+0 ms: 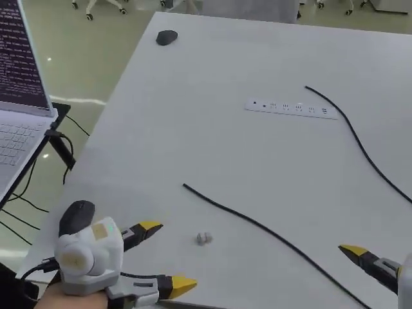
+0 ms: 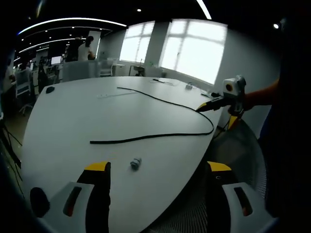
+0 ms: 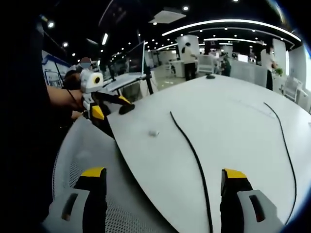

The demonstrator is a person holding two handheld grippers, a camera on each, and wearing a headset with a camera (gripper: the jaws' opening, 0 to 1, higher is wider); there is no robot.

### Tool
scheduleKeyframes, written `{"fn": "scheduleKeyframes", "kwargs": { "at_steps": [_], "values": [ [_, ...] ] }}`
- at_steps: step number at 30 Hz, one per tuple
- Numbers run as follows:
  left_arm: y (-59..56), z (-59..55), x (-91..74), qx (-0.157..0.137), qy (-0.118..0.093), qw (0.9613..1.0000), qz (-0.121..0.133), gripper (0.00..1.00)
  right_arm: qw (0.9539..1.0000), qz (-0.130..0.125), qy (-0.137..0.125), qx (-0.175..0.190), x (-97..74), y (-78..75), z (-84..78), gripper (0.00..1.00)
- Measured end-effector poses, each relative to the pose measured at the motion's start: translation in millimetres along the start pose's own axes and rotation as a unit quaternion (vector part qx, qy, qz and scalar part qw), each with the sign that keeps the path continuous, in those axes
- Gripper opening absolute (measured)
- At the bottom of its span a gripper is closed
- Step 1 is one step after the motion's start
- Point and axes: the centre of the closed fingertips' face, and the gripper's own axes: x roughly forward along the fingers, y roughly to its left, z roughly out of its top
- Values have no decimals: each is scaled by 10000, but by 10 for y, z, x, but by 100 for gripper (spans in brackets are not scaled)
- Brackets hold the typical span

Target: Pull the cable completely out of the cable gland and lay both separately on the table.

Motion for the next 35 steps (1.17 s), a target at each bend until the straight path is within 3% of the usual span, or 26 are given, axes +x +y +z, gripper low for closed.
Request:
{"fn": "scheduleKeyframes", "kwargs": {
  "at_steps": [4, 11, 15, 30, 35],
  "values": [
    [-23, 50, -30, -112, -119, 9998, 80, 83, 9999, 112, 97, 9, 31, 19, -36, 99],
    [-91, 8, 8, -165, -7, 9998, 61, 87, 9995, 214, 217, -98, 33, 44, -39, 99],
    [-137, 51, 16, -183, -30, 9998, 18, 88, 9996, 203, 212, -36, 14, 25, -53, 99],
    [-132, 71, 13, -147, 2, 9999, -28, 88, 9988, 264, 414, -61, 31, 60, -155, 99],
    [-90, 65, 11, -253, -57, 9997, 29, 87, 9986, 266, 445, -57, 20, 55, -178, 98]
  ]
}}
